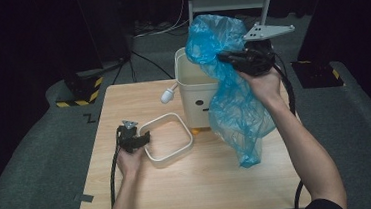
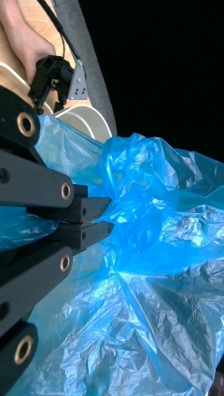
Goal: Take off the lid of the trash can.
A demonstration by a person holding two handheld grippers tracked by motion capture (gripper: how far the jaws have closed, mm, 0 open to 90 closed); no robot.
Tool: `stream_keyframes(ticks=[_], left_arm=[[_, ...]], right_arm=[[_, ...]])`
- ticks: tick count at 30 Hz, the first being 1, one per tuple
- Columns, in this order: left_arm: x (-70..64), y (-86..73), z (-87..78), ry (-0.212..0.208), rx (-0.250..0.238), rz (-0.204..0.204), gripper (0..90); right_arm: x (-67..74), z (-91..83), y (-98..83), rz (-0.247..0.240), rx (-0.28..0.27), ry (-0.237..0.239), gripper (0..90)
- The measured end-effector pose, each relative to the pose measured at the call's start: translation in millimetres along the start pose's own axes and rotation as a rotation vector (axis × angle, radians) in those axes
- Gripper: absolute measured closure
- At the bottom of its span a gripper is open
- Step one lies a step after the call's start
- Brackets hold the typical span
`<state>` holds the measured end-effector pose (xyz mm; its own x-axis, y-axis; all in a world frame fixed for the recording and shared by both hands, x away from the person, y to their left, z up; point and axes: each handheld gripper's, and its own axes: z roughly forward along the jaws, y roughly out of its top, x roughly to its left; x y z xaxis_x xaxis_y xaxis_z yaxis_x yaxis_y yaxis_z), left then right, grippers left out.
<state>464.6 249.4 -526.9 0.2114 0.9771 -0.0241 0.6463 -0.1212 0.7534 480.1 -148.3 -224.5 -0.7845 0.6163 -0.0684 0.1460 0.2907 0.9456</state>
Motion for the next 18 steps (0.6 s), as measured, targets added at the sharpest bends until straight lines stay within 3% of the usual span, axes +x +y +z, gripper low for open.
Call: stream_keyframes(ticks=[4,9,12,18], left_arm=[[0.8,0.9,-1.7,-0.014,0.006,-0.017,37.0],[-1.9,5.0,-7.7,-0.010,0.001,0.012,37.0],[-2.6,12.5,-15.1,-0.038,-0.004,0.007,35.0],[-10.2,29.8,-32.0,-0.083,-0.004,0.060,30.6]], right_arm=[[-2.0,10.2,-5.5,0.011,0.030,0.011,89.3],[-3.0,19.6,-12.9,0.027,0.058,0.015,89.3],[-1.6,23.7,-14.4,0.018,0.076,0.017,89.3],[1.9,26.2,-16.3,0.001,0.097,0.021,89.3]])
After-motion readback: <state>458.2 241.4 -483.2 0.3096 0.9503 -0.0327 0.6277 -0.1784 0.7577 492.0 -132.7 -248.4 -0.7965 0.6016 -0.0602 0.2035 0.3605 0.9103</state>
